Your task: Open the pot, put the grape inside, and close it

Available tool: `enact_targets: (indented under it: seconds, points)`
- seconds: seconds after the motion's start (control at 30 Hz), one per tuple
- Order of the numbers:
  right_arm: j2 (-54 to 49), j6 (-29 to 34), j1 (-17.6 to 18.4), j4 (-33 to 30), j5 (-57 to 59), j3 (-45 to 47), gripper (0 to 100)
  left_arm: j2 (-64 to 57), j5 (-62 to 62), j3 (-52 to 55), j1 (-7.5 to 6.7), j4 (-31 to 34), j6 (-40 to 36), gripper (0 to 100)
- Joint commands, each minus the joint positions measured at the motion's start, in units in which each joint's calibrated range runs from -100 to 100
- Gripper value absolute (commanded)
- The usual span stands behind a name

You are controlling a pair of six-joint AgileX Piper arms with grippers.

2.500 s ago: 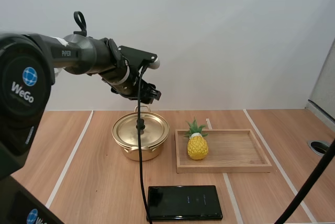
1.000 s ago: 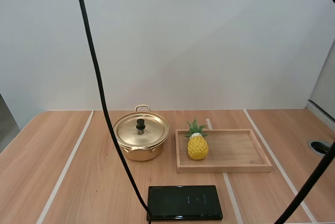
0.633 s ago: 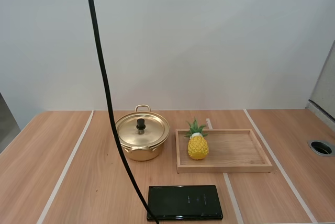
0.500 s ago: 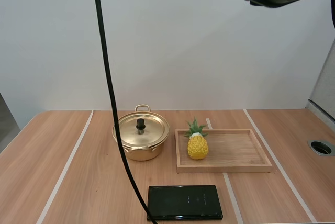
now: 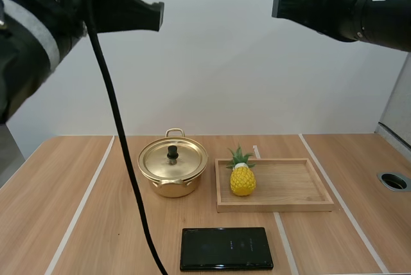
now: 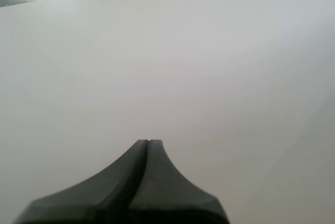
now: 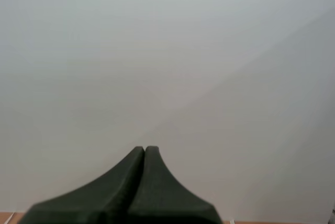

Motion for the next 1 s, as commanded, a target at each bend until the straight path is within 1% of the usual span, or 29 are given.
enact_targets:
  seconds: [0.0, 0.07, 0.13, 0.23, 0.27, 0.33, 0.47, 0.63, 0.7, 0.77, 0.87, 0.93, 0.97]
  points:
    - [-2.33, -0.52, -0.28, 1.34, -3.45, 2.76, 0, -4.54, -0.93, 4.08, 0.19, -8.04, 8.36, 0]
    - [-3.91, -0.52, -0.28, 2.97, -3.63, 5.08, 0, -7.99, 0.62, 6.15, 0.19, -12.89, 11.09, 0]
    - [-5.92, -1.22, -0.28, 3.91, -4.02, 7.56, 0, -11.86, 4.83, 7.82, 0.19, -14.41, 11.46, 0]
    - [-9.58, -6.52, -0.28, 6.95, -5.89, 11.19, 0, -16.08, 9.67, 9.81, 0.19, -15.89, 10.85, 0]
    - [-11.03, -8.15, -0.28, 7.85, -6.82, 12.43, 0, -17.13, 9.43, 10.57, 0.19, -16.43, 10.13, 0]
    - [-13.63, -9.47, -0.28, 8.56, -8.53, 14.74, 0, -18.49, 7.78, 11.92, 0.19, -16.67, 9.14, 0]
    - [-18.14, -9.47, -0.28, 8.81, -8.18, 17.64, 0, -22.04, 0.84, 13.9, 0.19, -16.67, 5.93, 0]
    - [-19.8, -9.05, -0.28, 11.52, -5.57, 18.62, 0, -25.61, -0.35, 15.07, 0.19, -16.32, 1.59, 0]
    - [-19.8, -9.05, -0.28, 14.24, -4.7, 18.62, 0, -25.61, -0.68, 15.17, -0.04, -13.07, -1.02, 0]
    - [-19.8, -9.05, -0.28, 16.31, -4.06, 18.62, 0, -25.61, -2.0, 15.17, -1.08, -8.18, -4.45, 0]
    - [-19.8, -9.25, -0.28, 16.29, -2.66, 18.86, 0, -25.42, -4.97, 15.21, -3.39, 5.19, -10.59, 0]
    - [-19.8, -9.5, -0.28, 15.73, -0.95, 19.2, 0, -25.42, -7.51, 15.21, -5.28, 15.78, -16.09, 0]
    - [-19.8, -9.5, -0.28, 15.6, 0.24, 19.54, 0, -25.42, -8.22, 15.21, -6.06, 19.86, -19.28, 0]
